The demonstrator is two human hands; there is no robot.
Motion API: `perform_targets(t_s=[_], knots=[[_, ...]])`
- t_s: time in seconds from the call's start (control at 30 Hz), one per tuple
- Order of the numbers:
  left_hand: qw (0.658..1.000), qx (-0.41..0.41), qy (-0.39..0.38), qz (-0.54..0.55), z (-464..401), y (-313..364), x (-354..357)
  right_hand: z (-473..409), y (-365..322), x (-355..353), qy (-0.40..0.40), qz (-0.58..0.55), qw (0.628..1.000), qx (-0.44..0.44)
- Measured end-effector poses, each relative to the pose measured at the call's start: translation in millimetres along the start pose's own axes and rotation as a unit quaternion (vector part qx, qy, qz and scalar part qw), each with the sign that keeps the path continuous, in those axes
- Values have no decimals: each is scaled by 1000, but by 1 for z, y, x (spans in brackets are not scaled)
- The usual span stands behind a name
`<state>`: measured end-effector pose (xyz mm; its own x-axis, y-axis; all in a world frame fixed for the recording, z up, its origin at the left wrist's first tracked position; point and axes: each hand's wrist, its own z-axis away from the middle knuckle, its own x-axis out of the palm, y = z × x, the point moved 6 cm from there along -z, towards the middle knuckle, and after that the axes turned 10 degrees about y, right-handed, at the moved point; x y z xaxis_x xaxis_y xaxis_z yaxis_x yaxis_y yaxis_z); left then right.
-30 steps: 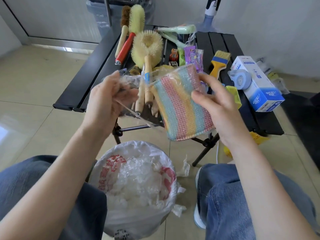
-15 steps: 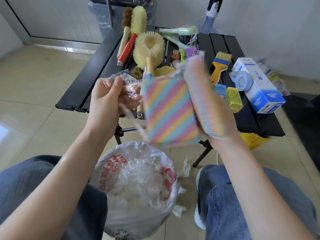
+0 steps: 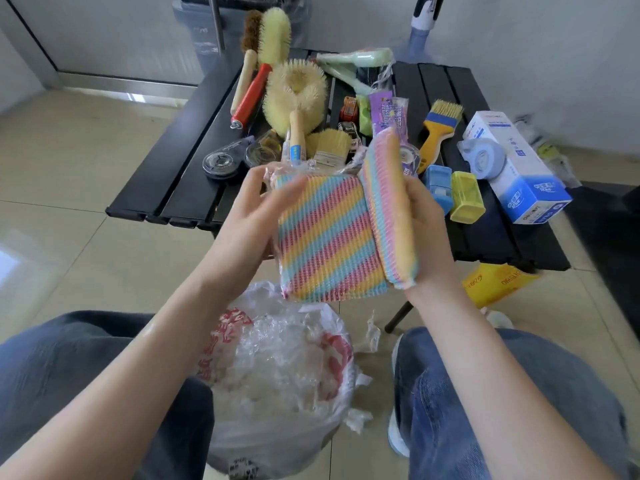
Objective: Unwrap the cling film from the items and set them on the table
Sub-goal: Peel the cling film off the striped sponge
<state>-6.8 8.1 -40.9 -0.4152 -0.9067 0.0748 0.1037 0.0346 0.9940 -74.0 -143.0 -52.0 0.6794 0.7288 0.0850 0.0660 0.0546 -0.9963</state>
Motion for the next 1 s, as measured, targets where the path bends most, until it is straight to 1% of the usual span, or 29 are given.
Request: perform_targets(t_s=[0.07,0.13,0.17,0.2,0.27,0.33,0.43,0.5,0.6,0.67,0.8,0.87,0.93,1.0], knots=[[999,28,27,-6,0,-2,-4,3,-7,-6,45,80,995,-43],[996,70,54,-6,1,-2,-3,10,-18,-9,93,138,976,-142],[992,100,70,-19,3,0,-2,14,-24,-8,117,171,956,-209],[988,127,82,-36,5,2,1,18,-30,-7,136,217,927,-273],[979,163,102,-68,7,2,5,24,-33,-2,141,279,881,-355],[973,181,111,-87,8,0,7,27,-33,5,116,298,869,-377],[976,169,128,-57,6,-1,4,29,-32,14,65,329,869,-364],[978,155,140,-16,6,0,-1,29,-30,19,0,346,881,-321],[980,149,132,5,7,6,-2,29,-23,21,-87,357,895,-253],[980,155,124,10,8,9,-1,29,-24,21,-103,328,909,-237],[984,147,96,35,8,7,0,27,-31,18,-106,235,939,-229],[985,151,75,23,8,8,2,25,-30,17,-122,198,953,-193],[986,156,51,7,7,10,4,24,-28,18,-139,186,961,-149],[988,148,25,24,6,10,6,23,-27,17,-152,174,966,-117]])
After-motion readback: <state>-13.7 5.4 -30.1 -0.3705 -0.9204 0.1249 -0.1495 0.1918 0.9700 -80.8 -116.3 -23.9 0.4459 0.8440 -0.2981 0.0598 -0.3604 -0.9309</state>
